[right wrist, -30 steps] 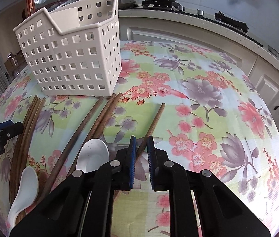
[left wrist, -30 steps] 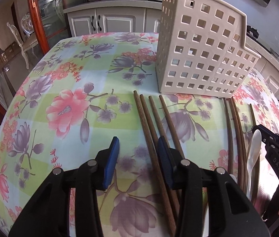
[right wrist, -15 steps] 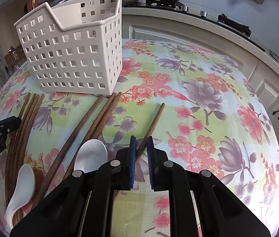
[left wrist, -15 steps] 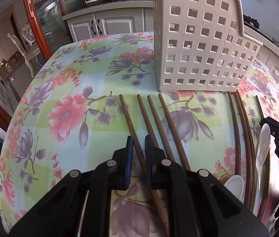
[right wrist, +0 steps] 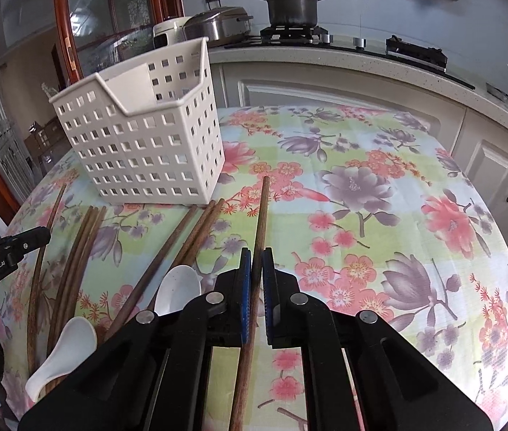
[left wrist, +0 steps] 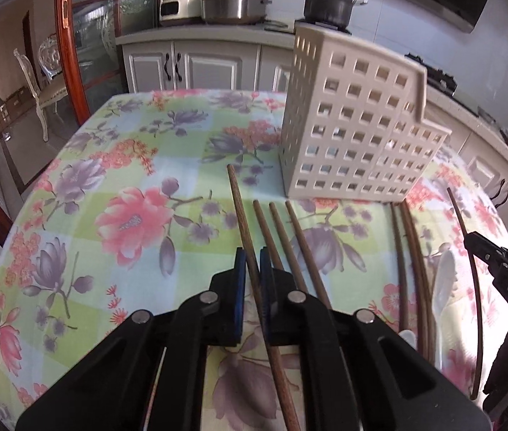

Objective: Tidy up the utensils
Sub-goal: 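Lift the held chopsticks with both tools and carry them toward the white basket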

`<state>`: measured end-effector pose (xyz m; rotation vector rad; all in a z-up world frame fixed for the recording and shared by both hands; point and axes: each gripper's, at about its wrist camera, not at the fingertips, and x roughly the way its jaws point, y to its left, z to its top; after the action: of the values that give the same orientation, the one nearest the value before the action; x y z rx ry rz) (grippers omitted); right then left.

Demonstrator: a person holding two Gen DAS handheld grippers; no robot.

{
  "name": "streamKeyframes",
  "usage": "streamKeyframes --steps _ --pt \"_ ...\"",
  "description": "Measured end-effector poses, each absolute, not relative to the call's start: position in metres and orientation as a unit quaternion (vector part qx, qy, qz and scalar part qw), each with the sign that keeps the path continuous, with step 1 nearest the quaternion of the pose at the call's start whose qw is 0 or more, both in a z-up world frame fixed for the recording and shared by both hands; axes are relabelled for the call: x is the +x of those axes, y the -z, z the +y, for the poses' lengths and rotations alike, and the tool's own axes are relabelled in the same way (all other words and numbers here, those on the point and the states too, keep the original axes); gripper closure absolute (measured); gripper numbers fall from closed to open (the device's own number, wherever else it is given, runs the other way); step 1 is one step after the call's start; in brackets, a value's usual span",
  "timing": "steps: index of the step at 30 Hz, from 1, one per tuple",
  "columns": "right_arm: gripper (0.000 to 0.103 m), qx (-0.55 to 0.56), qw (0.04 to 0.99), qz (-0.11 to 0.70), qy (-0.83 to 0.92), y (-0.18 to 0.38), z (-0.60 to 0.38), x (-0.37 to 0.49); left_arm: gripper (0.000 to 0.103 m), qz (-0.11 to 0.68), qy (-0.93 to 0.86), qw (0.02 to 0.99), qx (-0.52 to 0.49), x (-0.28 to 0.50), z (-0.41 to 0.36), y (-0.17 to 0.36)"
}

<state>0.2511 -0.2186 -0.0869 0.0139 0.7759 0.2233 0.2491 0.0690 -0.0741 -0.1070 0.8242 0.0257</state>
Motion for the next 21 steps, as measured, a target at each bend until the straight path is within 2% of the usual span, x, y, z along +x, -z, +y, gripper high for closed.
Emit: streamKeyframes --steps 14,21 --pt "0.096 0.015 0.949 0.282 -0.14 0.024 -0.227 0.196 0.095 0.314 0.001 0.948 -0.051 0.189 0.064 0.021" --pt "0.096 0.012 0.956 0.257 -0.14 0.009 -0.231 0.172 0.096 0.284 -0.005 0.958 -0.038 0.169 0.059 0.005"
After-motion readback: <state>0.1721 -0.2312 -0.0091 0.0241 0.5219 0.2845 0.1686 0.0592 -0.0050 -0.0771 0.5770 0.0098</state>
